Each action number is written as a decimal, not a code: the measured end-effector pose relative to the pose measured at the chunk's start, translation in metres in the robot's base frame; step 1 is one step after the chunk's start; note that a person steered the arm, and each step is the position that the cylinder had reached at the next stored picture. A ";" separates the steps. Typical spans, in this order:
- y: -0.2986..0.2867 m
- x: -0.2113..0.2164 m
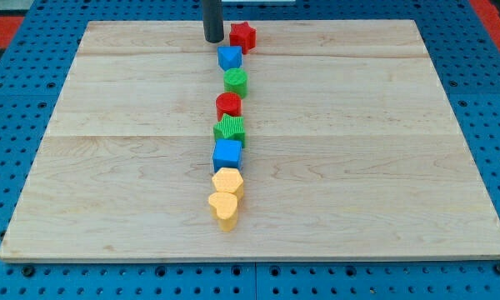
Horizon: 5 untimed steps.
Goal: Move the red star to the right side
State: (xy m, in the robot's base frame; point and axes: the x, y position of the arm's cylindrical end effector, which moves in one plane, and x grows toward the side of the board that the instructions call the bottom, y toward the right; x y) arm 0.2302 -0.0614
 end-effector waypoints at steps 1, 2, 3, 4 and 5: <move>0.000 0.000; 0.011 0.004; 0.011 0.006; 0.034 0.016; 0.024 -0.002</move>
State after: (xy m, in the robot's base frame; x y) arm 0.2279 -0.0376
